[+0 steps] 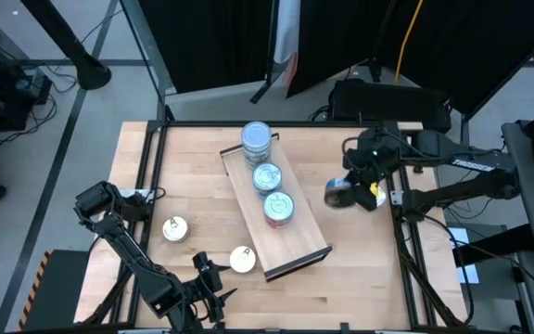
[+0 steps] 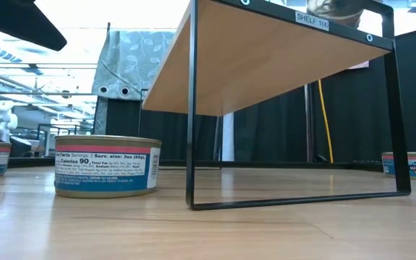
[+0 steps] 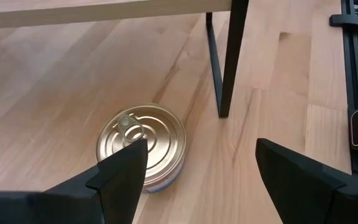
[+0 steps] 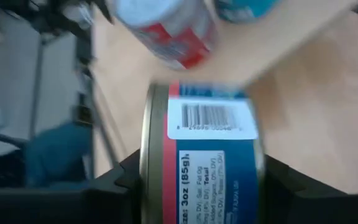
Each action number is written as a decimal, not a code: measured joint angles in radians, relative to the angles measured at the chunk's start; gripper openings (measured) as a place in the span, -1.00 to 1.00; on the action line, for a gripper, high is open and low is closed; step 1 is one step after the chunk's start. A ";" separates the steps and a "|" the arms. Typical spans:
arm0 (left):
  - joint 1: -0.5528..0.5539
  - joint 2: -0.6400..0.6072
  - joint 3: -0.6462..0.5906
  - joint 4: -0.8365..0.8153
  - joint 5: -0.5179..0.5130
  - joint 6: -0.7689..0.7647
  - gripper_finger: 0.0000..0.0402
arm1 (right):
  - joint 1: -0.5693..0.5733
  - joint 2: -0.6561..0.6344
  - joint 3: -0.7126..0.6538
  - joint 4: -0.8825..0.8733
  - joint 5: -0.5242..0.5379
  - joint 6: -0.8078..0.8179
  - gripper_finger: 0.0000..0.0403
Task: Stack canned seafood by type on shelf
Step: Put the top blue and pink tuna can on the shelf
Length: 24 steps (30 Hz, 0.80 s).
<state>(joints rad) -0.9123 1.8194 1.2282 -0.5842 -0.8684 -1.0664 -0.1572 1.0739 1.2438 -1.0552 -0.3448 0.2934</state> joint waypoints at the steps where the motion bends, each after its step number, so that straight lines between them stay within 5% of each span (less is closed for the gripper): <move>1: 0.000 0.000 0.000 0.000 0.000 0.000 0.48 | 0.028 0.000 0.000 0.030 0.001 0.037 -0.08; 5: 0.000 0.000 0.000 0.000 -0.008 0.000 0.48 | 0.146 0.027 0.000 0.155 0.010 0.114 -0.13; 11: 0.000 0.000 0.000 0.001 -0.009 0.000 0.48 | 0.259 0.123 0.000 0.177 0.167 0.149 -0.14; 24: -0.016 0.000 0.000 0.003 0.000 0.001 0.48 | 0.408 0.299 0.000 0.473 0.117 0.264 -0.14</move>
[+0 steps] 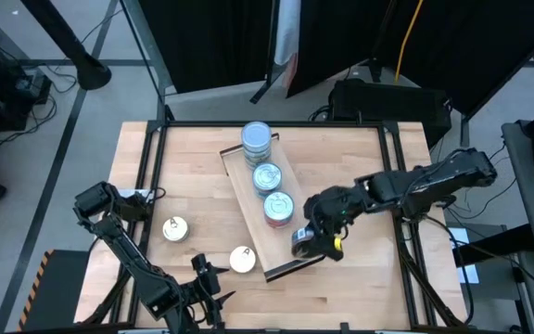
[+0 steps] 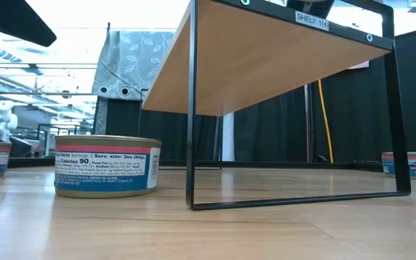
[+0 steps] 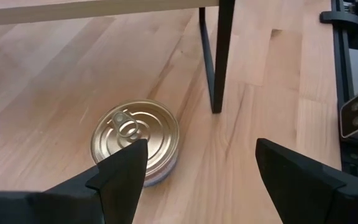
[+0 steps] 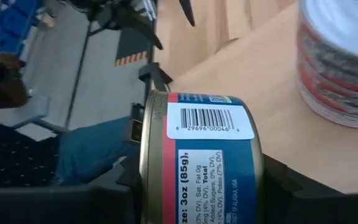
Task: Stack canned seafood by type on shelf
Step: Put the top blue and pink tuna can on the shelf
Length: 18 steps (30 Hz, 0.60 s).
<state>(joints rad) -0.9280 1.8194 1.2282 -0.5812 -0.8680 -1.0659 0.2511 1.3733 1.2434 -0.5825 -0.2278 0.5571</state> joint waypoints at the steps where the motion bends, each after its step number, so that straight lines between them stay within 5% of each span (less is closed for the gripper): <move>1: 0.000 0.000 0.000 0.000 0.000 0.004 0.48 | 0.009 0.014 0.000 0.008 0.013 0.002 -0.14; 18: 0.000 0.000 0.000 0.001 0.000 0.001 0.48 | 0.026 0.132 0.002 0.120 0.129 0.033 -0.02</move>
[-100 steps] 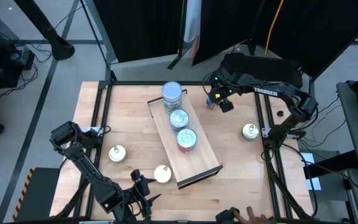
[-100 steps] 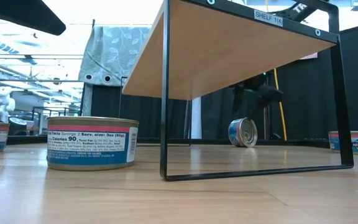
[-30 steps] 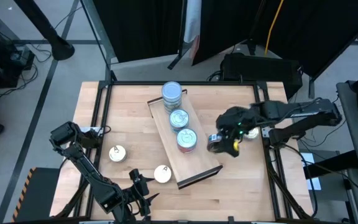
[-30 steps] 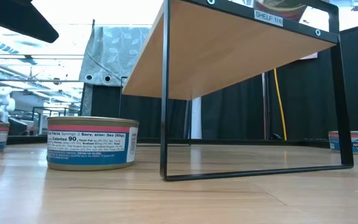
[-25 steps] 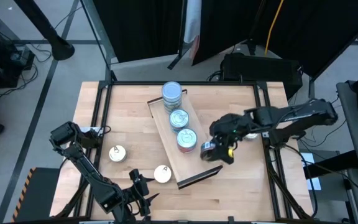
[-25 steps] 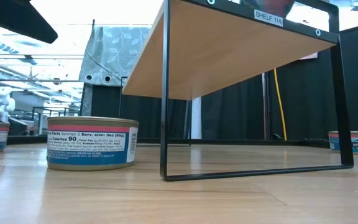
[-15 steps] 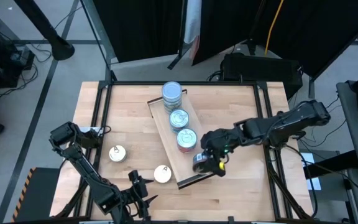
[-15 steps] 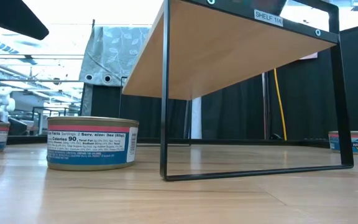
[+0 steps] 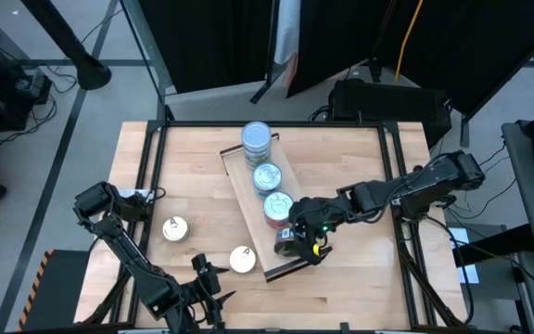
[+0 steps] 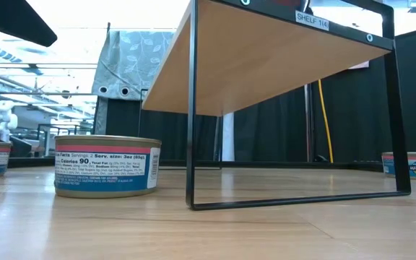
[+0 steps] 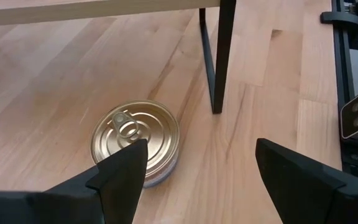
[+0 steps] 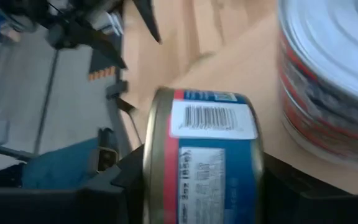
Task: Stack canned seafood by type on shelf
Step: Put the top blue and pink tuna can on the shelf
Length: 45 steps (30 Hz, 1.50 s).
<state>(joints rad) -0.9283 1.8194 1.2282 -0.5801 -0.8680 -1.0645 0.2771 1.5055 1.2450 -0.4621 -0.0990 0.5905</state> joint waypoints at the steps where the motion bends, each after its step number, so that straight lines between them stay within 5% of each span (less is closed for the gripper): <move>1: 0.000 0.000 0.000 0.000 0.000 0.000 0.48 | 0.000 0.000 -0.001 -0.013 0.007 -0.001 -0.01; 14: 0.000 0.000 0.000 0.007 0.001 -0.003 0.48 | -0.001 -0.032 -0.002 -0.026 0.045 -0.036 0.20; 25: 0.000 0.000 0.000 0.025 0.005 -0.002 0.48 | 0.011 -0.062 0.001 -0.084 0.040 -0.077 -0.19; 33: 0.000 0.001 0.000 0.025 0.027 -0.003 0.48 | 0.053 -0.056 -0.004 -0.112 0.100 -0.227 0.38; 37: 0.000 0.001 0.000 0.025 0.028 -0.003 0.48 | 0.075 -0.058 -0.003 -0.143 0.178 -0.288 0.48; 45: 0.010 0.000 0.000 0.025 0.028 -0.003 0.48 | 0.085 -0.058 -0.003 -0.172 0.233 -0.293 0.02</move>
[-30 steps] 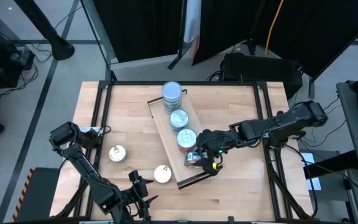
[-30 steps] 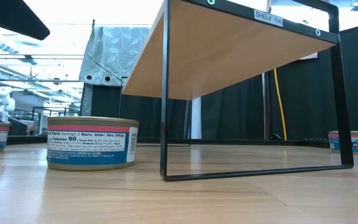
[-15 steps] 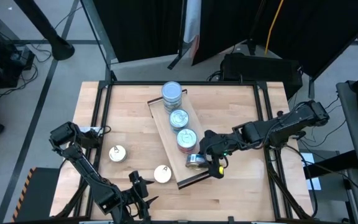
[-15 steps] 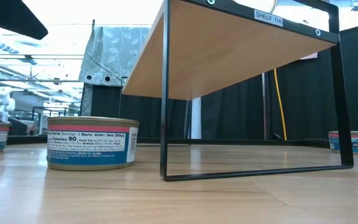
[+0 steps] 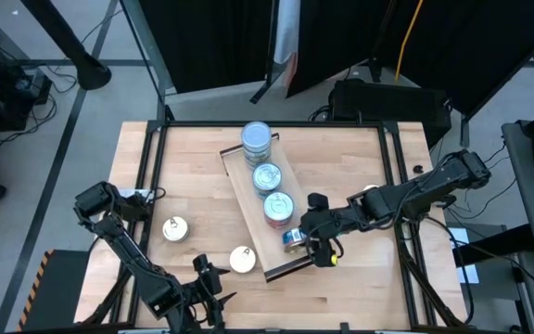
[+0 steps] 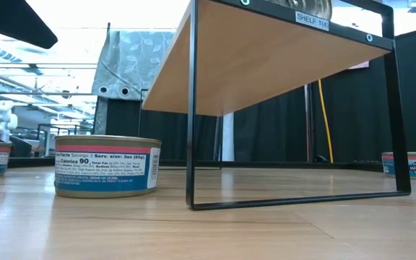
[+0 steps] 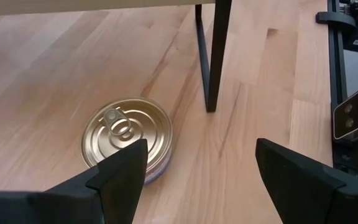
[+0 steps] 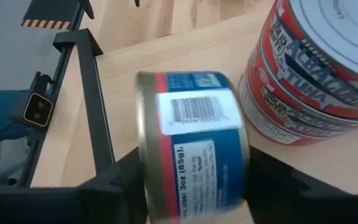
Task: Stack canned seafood by type on shelf
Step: Put the top blue and pink tuna can on the shelf
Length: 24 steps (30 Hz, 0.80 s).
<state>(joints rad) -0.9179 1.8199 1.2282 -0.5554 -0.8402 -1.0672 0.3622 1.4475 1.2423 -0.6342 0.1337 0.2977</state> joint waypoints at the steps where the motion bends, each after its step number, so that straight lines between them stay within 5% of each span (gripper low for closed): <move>1: 0.001 0.000 0.000 0.000 0.000 0.000 0.48 | 0.000 0.000 0.000 0.001 0.000 0.000 -0.07; 17: 0.002 0.000 0.000 0.002 0.000 0.000 0.48 | -0.038 -0.071 0.002 0.055 -0.120 0.155 -0.17; 24: 0.002 0.000 0.000 0.002 0.001 0.000 0.48 | -0.063 -0.063 0.003 0.115 -0.276 0.227 -0.15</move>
<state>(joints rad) -0.9161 1.8199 1.2282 -0.5537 -0.8394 -1.0668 0.2991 1.3847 1.2449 -0.5190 -0.1425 0.5252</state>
